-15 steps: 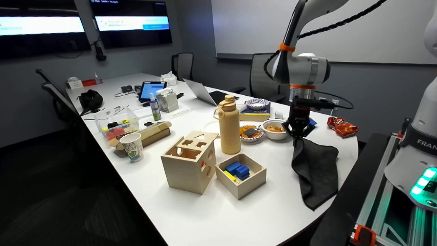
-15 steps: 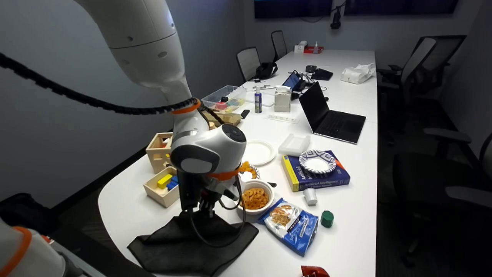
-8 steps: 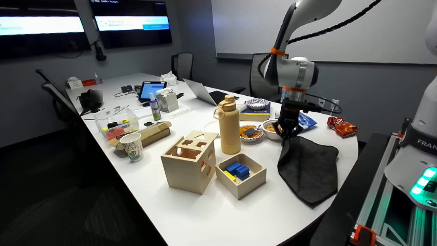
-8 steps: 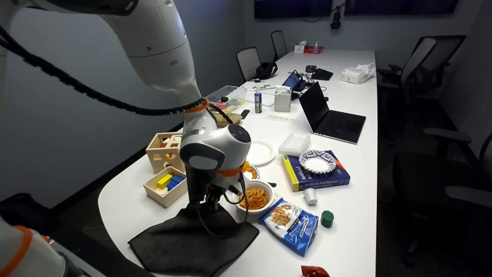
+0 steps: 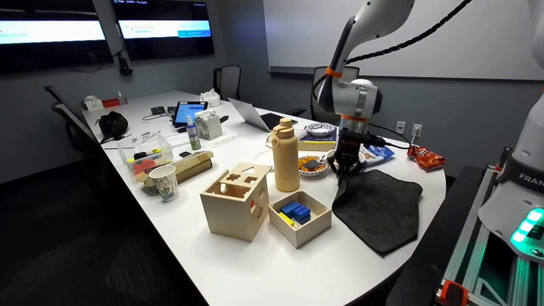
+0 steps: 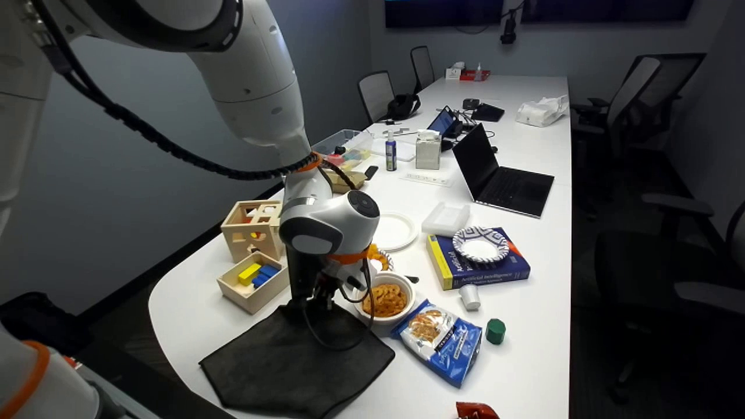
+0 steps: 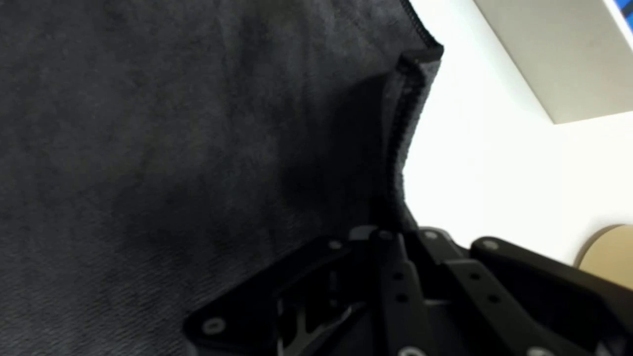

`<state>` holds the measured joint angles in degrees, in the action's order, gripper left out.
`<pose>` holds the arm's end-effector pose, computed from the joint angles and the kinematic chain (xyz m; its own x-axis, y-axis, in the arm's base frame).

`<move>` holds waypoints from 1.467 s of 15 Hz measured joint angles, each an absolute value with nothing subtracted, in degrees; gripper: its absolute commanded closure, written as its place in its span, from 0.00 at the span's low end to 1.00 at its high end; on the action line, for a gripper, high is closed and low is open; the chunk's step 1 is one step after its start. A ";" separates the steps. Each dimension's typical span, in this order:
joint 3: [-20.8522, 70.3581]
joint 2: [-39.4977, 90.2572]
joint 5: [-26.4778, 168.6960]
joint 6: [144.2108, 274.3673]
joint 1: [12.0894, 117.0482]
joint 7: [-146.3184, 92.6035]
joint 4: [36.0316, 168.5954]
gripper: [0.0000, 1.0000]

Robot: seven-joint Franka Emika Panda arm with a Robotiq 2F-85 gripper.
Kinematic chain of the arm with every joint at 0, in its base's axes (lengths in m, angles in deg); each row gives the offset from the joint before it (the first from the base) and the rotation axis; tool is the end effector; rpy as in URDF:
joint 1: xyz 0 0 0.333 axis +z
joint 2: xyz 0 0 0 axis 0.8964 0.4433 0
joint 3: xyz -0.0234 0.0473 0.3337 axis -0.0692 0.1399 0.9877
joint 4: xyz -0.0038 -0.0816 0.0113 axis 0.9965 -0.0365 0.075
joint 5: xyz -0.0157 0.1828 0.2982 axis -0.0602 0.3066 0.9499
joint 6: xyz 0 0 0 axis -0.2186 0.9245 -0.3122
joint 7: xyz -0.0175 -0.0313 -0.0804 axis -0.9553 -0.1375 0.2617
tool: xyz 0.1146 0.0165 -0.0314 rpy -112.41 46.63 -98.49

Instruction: Unfold the black towel

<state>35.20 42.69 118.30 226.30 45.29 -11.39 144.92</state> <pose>0.4352 -0.1005 0.1096 0.7058 -0.6221 -0.3389 -0.7050 -0.6635 -0.2505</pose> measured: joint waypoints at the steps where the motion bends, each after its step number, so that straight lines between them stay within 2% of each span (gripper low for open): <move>1: 35.40 43.04 119.22 226.49 45.29 -10.80 144.52 1.00; 2: 35.56 43.31 120.17 226.67 45.29 -10.16 144.21 0.73; 3: 35.71 43.53 121.12 226.88 45.28 -9.51 143.91 0.72; 4: 35.81 43.73 122.05 227.07 45.28 -8.93 143.64 0.66; 11: 36.03 44.95 126.50 227.32 45.28 -4.28 141.82 0.12; 13: 36.26 45.44 127.68 227.28 45.28 -2.87 141.13 0.00; 22: 36.87 47.58 130.97 220.44 45.24 4.32 138.53 0.00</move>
<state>36.87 47.58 130.97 220.44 45.24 4.32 138.53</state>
